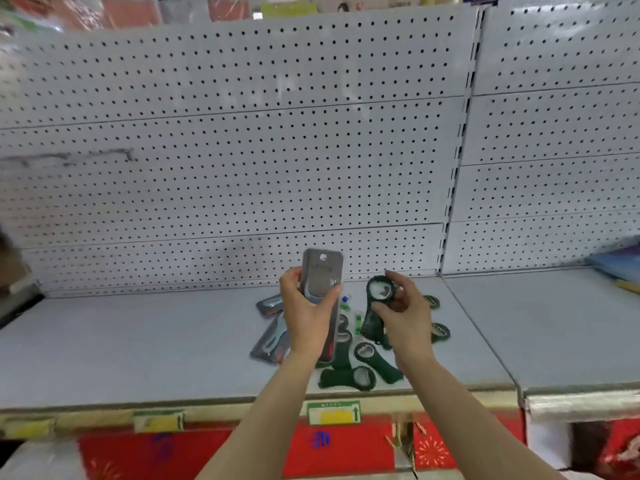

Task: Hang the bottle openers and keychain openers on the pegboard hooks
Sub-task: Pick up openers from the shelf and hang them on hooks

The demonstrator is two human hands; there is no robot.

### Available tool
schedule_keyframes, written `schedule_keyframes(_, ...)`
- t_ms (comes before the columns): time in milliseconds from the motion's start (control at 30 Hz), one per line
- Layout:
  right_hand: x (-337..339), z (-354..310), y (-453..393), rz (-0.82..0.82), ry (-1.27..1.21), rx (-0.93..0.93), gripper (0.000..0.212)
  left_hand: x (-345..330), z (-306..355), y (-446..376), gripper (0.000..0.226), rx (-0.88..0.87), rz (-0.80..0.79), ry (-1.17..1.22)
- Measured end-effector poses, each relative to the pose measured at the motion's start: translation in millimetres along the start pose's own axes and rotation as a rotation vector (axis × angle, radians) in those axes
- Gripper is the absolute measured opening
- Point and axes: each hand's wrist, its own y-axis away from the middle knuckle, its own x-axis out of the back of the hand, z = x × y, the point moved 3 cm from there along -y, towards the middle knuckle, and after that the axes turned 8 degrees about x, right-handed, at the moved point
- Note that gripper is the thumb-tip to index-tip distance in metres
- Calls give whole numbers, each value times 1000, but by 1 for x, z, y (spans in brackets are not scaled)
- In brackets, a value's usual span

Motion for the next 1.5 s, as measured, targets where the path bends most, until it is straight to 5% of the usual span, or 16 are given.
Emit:
schedule_keyframes(800, -328, -131, 148, -280, -288, 112, 54, 376, 17, -69, 65, -67, 373, -60)
schedule_keyframes(1500, -521, -196, 170, -470, -375, 255, 57, 537, 16, -178, 66, -208, 667, -29)
